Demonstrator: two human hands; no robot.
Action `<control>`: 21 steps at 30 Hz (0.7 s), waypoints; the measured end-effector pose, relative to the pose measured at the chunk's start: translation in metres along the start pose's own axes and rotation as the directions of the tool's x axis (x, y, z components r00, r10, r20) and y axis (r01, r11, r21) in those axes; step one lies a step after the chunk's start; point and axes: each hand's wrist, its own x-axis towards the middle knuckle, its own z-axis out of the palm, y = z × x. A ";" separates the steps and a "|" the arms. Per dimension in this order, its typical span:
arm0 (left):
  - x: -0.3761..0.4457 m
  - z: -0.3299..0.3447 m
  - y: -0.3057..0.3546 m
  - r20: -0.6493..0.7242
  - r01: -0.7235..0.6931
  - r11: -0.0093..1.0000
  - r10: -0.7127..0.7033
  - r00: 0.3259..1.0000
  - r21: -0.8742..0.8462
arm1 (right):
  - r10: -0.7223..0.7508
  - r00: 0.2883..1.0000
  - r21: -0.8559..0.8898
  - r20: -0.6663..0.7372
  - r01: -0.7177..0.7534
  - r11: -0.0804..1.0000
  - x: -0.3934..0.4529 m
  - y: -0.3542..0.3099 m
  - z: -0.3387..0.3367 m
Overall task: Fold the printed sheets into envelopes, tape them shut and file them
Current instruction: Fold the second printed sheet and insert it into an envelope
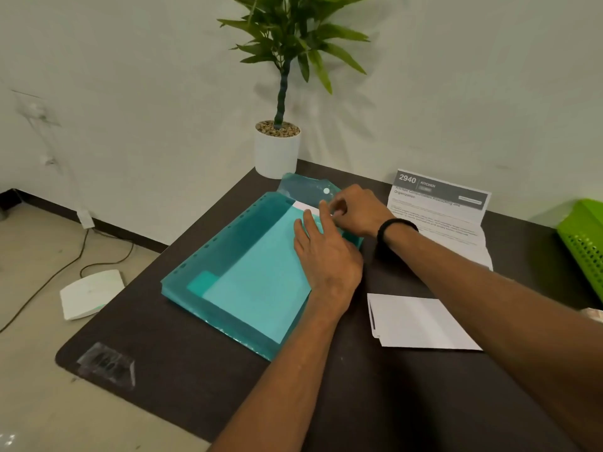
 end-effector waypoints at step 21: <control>0.003 -0.008 0.005 -0.007 0.055 0.996 -0.055 0.998 -0.071 | 0.157 0.987 0.073 -0.044 -0.154 0.985 0.004 -0.009 0.006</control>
